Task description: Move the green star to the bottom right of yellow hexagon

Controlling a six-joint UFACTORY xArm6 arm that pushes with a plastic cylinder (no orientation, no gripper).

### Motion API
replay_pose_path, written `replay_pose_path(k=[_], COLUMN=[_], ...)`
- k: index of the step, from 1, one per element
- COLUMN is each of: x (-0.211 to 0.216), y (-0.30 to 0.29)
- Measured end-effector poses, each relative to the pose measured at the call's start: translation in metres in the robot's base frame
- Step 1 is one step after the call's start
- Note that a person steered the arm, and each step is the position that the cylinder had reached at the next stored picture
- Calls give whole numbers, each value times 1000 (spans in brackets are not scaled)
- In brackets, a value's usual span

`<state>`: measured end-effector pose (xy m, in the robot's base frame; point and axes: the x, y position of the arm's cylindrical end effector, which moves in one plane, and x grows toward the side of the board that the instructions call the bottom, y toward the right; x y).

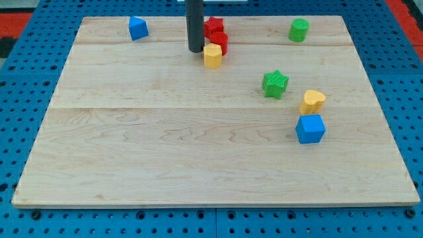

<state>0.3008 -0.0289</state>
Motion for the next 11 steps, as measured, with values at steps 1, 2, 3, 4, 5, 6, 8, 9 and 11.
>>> replay_pose_path(k=[1, 2, 3, 4, 5, 6, 8, 9, 11], x=[22, 52, 107, 129, 124, 119, 83, 71, 67], y=[18, 17, 38, 96, 150, 162, 157, 193, 157])
